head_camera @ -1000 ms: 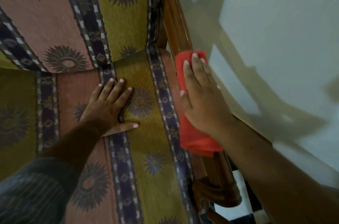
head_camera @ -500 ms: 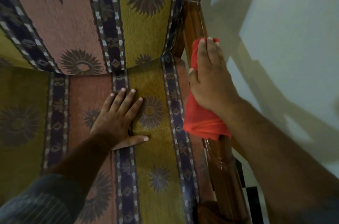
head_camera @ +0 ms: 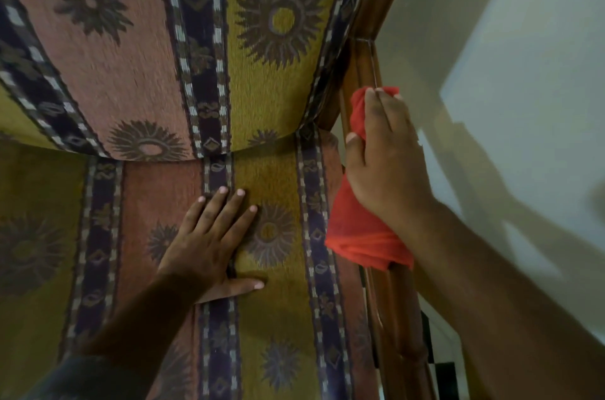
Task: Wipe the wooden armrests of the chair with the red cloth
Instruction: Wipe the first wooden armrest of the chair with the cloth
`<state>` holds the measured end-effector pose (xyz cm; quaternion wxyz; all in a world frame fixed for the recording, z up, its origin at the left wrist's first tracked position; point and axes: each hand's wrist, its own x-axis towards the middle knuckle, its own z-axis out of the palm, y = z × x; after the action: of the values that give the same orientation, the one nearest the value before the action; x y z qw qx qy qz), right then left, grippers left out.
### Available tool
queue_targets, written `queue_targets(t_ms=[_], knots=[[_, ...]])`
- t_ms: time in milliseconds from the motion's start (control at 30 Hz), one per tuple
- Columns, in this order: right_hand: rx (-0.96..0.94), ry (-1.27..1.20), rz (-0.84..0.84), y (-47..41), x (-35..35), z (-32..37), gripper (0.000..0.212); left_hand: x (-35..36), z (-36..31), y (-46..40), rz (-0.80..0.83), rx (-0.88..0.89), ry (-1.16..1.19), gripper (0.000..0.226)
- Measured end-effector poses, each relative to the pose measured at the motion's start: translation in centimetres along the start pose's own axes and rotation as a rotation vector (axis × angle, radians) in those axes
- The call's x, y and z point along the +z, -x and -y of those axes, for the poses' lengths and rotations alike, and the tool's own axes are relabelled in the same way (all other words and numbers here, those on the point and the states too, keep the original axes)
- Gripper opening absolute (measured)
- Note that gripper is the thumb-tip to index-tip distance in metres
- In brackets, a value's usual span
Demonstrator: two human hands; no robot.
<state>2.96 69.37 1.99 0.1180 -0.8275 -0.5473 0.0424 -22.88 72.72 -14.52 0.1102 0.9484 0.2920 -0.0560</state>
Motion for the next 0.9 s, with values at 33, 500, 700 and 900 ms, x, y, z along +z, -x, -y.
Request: queue_targets(t_ms=[33, 500, 700, 900], knots=[[0.007, -0.017, -0.004, 0.1, 0.0, -0.1, 0.061, 0.1, 0.1, -0.1, 0.002, 0.002, 0.002, 0.123], [0.020, -0.015, 0.004, -7.9, 0.3, 0.8, 0.067, 1.1, 1.0, -0.1, -0.018, 0.005, 0.001, 0.124], [-0.065, -0.024, 0.126, 1.0, 0.2, -0.5, 0.069, 0.9, 1.0, -0.1, -0.018, -0.009, -0.005, 0.124], [-0.070, 0.060, 0.145, 1.1, 0.5, -0.1, 0.072, 1.1, 0.9, 0.2, -0.046, -0.025, -0.049, 0.122]])
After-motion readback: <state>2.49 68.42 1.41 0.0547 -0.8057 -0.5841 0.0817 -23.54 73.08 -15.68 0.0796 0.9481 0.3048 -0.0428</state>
